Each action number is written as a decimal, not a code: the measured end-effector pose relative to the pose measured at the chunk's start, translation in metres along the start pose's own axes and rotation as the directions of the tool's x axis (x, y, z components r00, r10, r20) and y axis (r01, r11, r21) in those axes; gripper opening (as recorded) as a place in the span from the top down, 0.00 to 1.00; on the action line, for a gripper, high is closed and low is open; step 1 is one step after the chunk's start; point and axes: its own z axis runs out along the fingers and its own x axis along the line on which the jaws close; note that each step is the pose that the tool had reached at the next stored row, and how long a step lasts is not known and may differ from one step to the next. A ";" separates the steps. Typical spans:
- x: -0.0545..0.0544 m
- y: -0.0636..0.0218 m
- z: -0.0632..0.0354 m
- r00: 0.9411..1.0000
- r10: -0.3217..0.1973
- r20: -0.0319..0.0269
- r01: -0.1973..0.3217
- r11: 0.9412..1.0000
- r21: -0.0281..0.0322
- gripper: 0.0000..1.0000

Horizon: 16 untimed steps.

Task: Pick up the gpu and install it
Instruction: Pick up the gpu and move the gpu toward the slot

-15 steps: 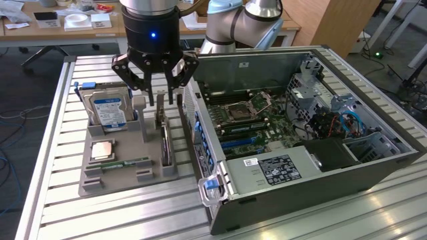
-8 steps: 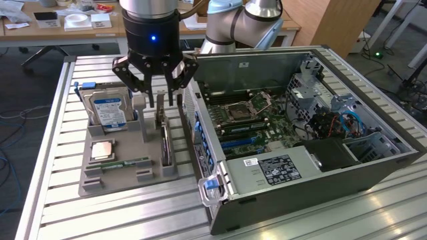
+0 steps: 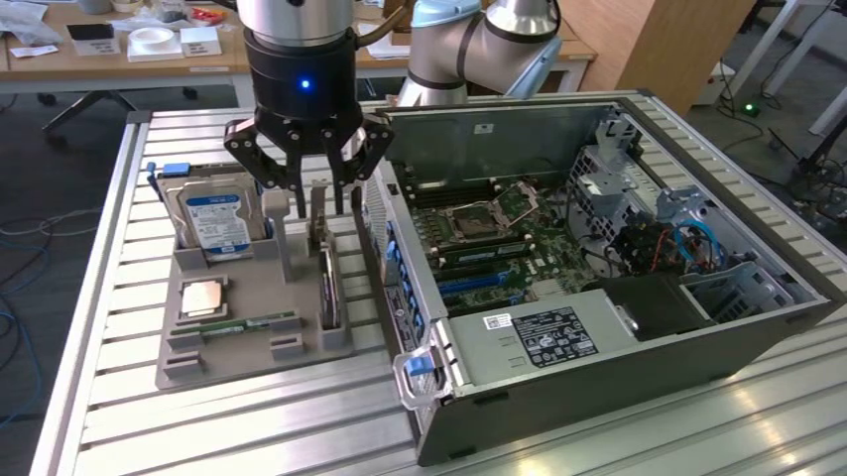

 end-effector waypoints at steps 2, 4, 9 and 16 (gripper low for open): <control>0.000 0.0000 0.0000 1.000 0.000 0.000 0.000 1.000 0.000 0.58; 0.000 0.0000 0.0000 1.000 0.000 0.000 0.000 1.000 0.000 0.58; 0.000 0.0000 0.0000 1.000 0.000 0.000 0.000 1.000 0.000 0.58; 0.000 -0.0001 0.0067 1.000 0.000 0.000 0.000 1.000 0.000 0.58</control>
